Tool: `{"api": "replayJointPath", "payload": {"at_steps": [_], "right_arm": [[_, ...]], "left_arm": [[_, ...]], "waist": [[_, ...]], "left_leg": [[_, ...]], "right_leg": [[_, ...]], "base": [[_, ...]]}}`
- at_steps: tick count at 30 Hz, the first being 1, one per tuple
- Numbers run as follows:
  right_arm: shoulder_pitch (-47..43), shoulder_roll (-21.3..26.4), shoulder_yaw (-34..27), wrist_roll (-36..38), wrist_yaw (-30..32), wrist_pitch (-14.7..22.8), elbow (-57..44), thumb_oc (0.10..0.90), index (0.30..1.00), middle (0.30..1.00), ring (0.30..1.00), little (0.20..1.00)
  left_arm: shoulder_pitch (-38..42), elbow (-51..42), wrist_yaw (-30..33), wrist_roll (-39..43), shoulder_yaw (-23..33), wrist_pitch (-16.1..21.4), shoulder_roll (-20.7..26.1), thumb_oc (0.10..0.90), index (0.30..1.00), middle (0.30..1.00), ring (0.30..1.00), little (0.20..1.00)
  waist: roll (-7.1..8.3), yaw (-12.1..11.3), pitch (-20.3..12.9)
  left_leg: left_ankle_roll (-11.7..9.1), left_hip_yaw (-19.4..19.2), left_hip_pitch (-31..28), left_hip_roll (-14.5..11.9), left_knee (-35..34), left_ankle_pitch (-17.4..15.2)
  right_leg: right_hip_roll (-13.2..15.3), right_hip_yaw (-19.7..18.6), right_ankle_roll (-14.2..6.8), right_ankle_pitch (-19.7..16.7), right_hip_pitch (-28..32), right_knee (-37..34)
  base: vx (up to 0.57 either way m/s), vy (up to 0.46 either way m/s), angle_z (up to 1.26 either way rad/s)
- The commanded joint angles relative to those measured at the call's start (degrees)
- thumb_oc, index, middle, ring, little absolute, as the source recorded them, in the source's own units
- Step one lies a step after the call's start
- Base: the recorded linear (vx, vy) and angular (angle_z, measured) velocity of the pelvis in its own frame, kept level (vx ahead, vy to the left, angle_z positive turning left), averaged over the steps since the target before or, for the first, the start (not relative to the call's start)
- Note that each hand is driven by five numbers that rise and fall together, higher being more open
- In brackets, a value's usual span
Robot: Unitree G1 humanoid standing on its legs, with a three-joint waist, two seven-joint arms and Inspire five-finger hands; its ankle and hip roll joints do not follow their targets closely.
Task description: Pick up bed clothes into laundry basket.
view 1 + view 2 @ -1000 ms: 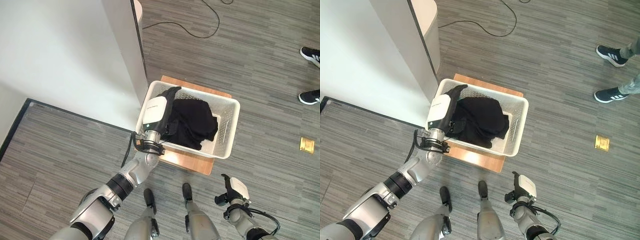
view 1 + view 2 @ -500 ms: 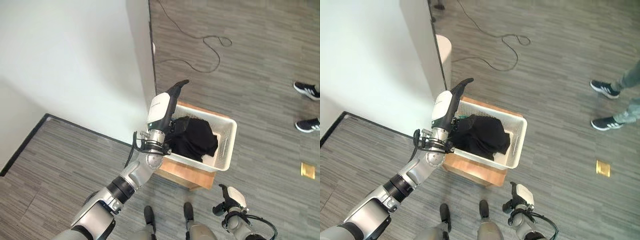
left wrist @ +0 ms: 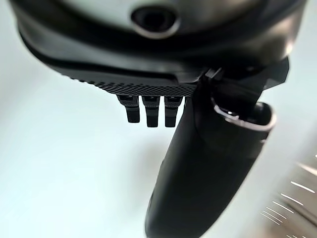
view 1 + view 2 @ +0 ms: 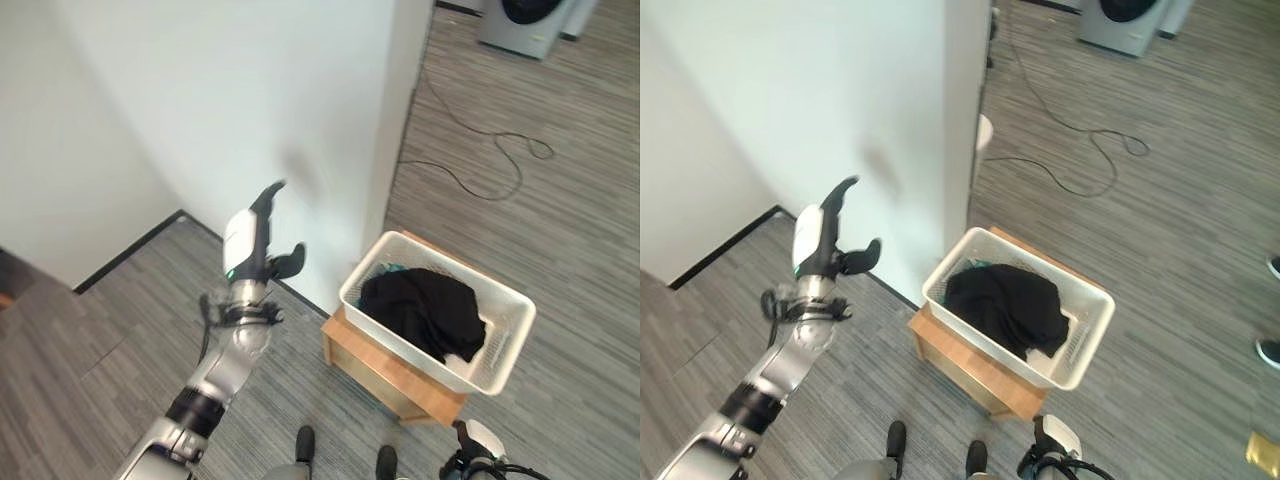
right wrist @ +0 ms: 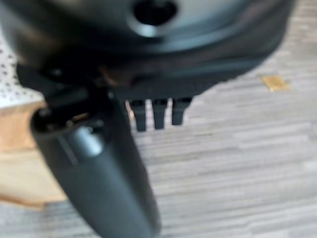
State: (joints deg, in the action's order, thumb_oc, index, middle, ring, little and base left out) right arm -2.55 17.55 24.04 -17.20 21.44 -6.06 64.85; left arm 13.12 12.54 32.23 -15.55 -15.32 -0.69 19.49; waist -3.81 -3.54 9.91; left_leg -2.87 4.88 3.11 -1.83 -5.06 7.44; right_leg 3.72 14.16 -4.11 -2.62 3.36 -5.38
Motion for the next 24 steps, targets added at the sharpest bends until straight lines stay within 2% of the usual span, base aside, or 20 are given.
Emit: {"api": "replayJointPath", "payload": {"at_steps": [1,2,3,5,8,9,10,11,12,14,15,16,17,19,20,21,22,23,24], "right_arm": [[-4.28,-2.83,0.66,-2.41,-0.28,4.18,-1.41,0.8,0.9,0.9,0.9,0.9],[-4.27,-2.83,0.68,-2.41,-0.28,4.18,-1.41,0.8,0.9,0.9,0.9,0.9],[-4.64,-2.73,0.18,-2.12,-0.75,4.38,-1.11,0.8,0.9,0.9,0.9,0.9],[-5.18,-2.31,-0.2,-1.8,-1.24,4.55,-1.03,0.8,0.9,0.9,0.9,0.9],[-6.5,-1.41,0.23,-2.36,-2.18,4.78,-0.7,0.8,0.9,0.9,0.9,0.9],[-7.04,-1.15,0.29,-2.6,-2.22,4.76,-0.57,0.8,0.9,0.9,0.9,0.9],[-8.13,-0.54,0.65,-3.05,-2.32,4.67,-0.18,0.8,0.9,0.9,0.9,0.9],[-8.22,-0.47,0.61,-3.04,-2.32,4.68,-0.15,0.8,0.9,0.9,0.9,0.9],[-8.51,-0.35,1.04,-3.75,-2.26,4.56,-0.1,0.8,0.9,0.9,0.9,0.9],[-8.58,-0.27,1.0,-3.69,-2.07,4.61,-0.16,0.8,0.9,0.9,0.9,0.9],[-8.69,-0.12,0.64,-2.87,-1.95,4.64,-0.42,0.8,0.9,0.9,0.9,0.9],[-8.87,-0.25,0.77,-2.56,-1.96,4.62,-0.81,0.8,0.9,0.9,0.9,0.9],[-8.93,-0.22,0.74,-2.55,-1.97,4.61,-0.81,0.8,0.9,0.9,0.9,0.9],[-8.66,-0.83,0.53,-1.18,-1.95,4.83,-2.17,0.8,0.9,0.9,0.9,0.9],[-8.48,-1.13,0.26,-0.63,-2.02,5.0,-2.46,0.8,0.9,0.9,0.9,0.9],[-8.54,-1.6,-0.35,0.16,-1.94,5.2,-2.54,0.8,0.9,0.9,0.9,0.9],[-8.55,-2.23,-1.46,1.72,-2.15,5.25,-2.22,0.8,0.9,0.9,0.9,0.9],[-8.36,-2.73,-2.26,2.67,-2.2,5.54,-2.2,0.8,0.9,0.9,0.9,0.9],[-8.29,-2.72,-2.26,2.72,-2.19,5.58,-2.19,0.8,0.9,0.9,0.9,0.9]], "left_arm": [[-0.56,-0.9,3.81,2.51,5.23,3.26,2.97,0.8,0.9,0.9,0.9,0.9],[-0.58,-0.92,3.8,2.51,5.24,3.25,2.97,0.8,0.9,0.9,0.9,0.9],[-6.29,1.75,4.19,3.74,8.07,3.23,2.7,0.8,0.9,0.9,0.9,0.9],[-11.03,5.89,4.19,5.15,10.09,3.08,2.02,0.8,0.9,0.9,0.9,0.9],[-15.13,18.47,3.58,6.62,11.71,2.18,0.97,0.8,0.9,0.9,0.9,0.9],[-15.33,21.74,3.36,7.22,11.67,2.23,0.19,0.8,0.9,0.9,0.9,0.9],[-15.94,31.94,1.69,11.0,12.42,2.38,-2.24,0.8,0.9,0.9,0.9,0.9],[-15.75,32.14,1.71,11.03,12.39,2.51,-2.31,0.8,0.9,0.9,0.9,0.9],[-16.3,40.16,0.2,15.92,13.58,3.05,-4.7,0.8,0.9,0.9,0.9,0.9],[-16.01,43.7,-0.21,17.73,13.97,3.2,-5.44,0.8,0.9,0.9,0.9,0.9],[-15.09,48.92,-1.09,20.26,14.24,2.65,-6.21,0.8,0.9,0.9,0.9,0.9],[-14.53,49.89,-1.08,20.58,14.2,2.41,-6.34,0.8,0.9,0.9,0.9,0.9],[-14.44,49.92,-1.09,20.58,14.21,2.43,-6.36,0.8,0.9,0.9,0.9,0.9],[-13.58,51.72,-1.14,20.71,14.42,1.8,-6.5,0.8,0.9,0.9,0.9,0.9],[-13.45,52.64,-1.47,20.55,14.28,1.44,-6.82,0.8,0.9,0.9,0.9,0.9],[-13.2,53.59,-1.63,20.54,14.14,1.16,-7.19,0.8,0.9,0.9,0.9,0.9],[-12.83,54.55,-2.12,19.4,13.31,0.53,-7.61,0.8,0.9,0.9,0.9,0.9],[-12.66,54.85,-2.43,18.59,12.7,0.32,-7.73,0.8,0.9,0.9,0.9,0.9],[-12.69,54.87,-2.45,18.54,12.67,0.32,-7.74,0.8,0.9,0.9,0.9,0.9]], "waist": [[2.75,-4.67,-0.68],[2.75,-4.64,-0.68],[2.46,-6.1,-0.13],[1.95,-7.34,0.46],[0.65,-8.93,2.02],[0.18,-9.11,2.26],[-0.76,-10.0,3.13],[-0.9,-9.92,3.02],[-1.32,-10.43,3.44],[-1.55,-10.43,3.64],[-1.29,-9.88,4.55],[-0.96,-9.14,4.82],[-1.01,-9.24,4.74],[-0.22,-6.06,4.14],[0.0,-4.62,3.32],[0.05,-2.99,2.63],[0.22,-0.35,1.43],[-0.18,0.86,0.61],[-0.22,0.92,0.63]], "left_leg": [[-3.66,-1.22,1.37,-1.18,0.06,-3.82],[-3.66,-1.19,1.38,-1.18,0.06,-3.82],[-3.89,-0.43,1.55,-1.21,0.06,-3.16],[-4.2,0.41,2.32,-1.24,0.06,-2.16],[-5.11,1.03,3.8,-1.44,0.06,-0.61],[-5.26,1.14,4.76,-1.39,0.06,0.2],[-6.0,1.08,6.23,-1.53,0.06,1.18],[-5.9,1.22,6.61,-1.52,0.06,1.52],[-6.45,1.04,7.87,-1.75,0.06,2.03],[-6.47,0.76,9.05,-2.0,0.06,2.7],[-5.74,-3.8,9.54,-3.1,0.06,3.17],[-4.98,-8.2,9.47,-4.29,0.69,3.07],[-4.86,-8.29,9.64,-4.3,0.59,3.32],[-4.27,-20.16,7.59,-8.41,1.62,1.37],[-5.07,-22.92,5.43,-9.68,1.39,0.06],[-5.23,-27.28,3.49,-11.31,1.62,-0.17],[-5.48,-33.52,-0.31,-13.33,2.04,-0.74],[-5.62,-35.38,-2.03,-13.48,1.44,-1.25],[-5.63,-35.3,-2.11,-13.47,1.45,-1.32]], "right_leg": [[5.23,1.94,-4.18,4.12,2.86,0.38],[5.23,1.97,-4.18,4.12,2.87,0.38],[4.86,2.67,-3.75,4.44,3.35,0.38],[4.56,3.39,-3.31,4.7,3.29,0.38],[4.18,4.76,-2.85,5.41,2.98,0.38],[4.11,5.18,-2.89,5.13,2.38,0.38],[4.11,6.53,-2.88,5.71,1.98,0.38],[4.09,6.65,-2.94,5.39,1.67,0.38],[4.04,7.8,-2.85,5.93,1.41,0.38],[4.2,8.39,-2.91,5.58,0.86,0.38],[4.87,9.6,-2.84,5.88,0.94,0.38],[5.54,10.29,-2.91,5.5,0.79,0.38],[5.55,10.2,-2.96,5.23,0.52,0.38],[7.29,13.01,-3.34,4.23,-0.07,0.38],[7.85,13.48,-3.75,4.92,0.56,0.38],[8.66,15.14,-3.76,4.2,0.62,0.7],[9.98,18.0,-3.74,3.07,1.24,1.17],[10.34,19.07,-3.95,2.87,1.75,1.3],[10.33,19.17,-4.01,2.84,1.9,1.27]], "base": [[-0.01,-0.036,0.35],[-0.03,-0.055,0.41],[-0.04,-0.046,0.35],[-0.07,-0.045,0.21],[-0.09,-0.007,0.25],[-0.13,0.009,0.23],[-0.12,0.033,0.27],[-0.1,0.017,0.27],[-0.05,0.025,0.32],[-0.04,0.057,0.48],[-0.05,0.108,0.65],[-0.06,0.097,0.73],[-0.09,0.066,0.67],[-0.06,0.078,0.69],[0.01,0.156,0.91],[0.03,0.26,0.97],[-0.01,0.281,0.99],[0.01,0.199,0.85],[0.08,0.141,1.04]]}}
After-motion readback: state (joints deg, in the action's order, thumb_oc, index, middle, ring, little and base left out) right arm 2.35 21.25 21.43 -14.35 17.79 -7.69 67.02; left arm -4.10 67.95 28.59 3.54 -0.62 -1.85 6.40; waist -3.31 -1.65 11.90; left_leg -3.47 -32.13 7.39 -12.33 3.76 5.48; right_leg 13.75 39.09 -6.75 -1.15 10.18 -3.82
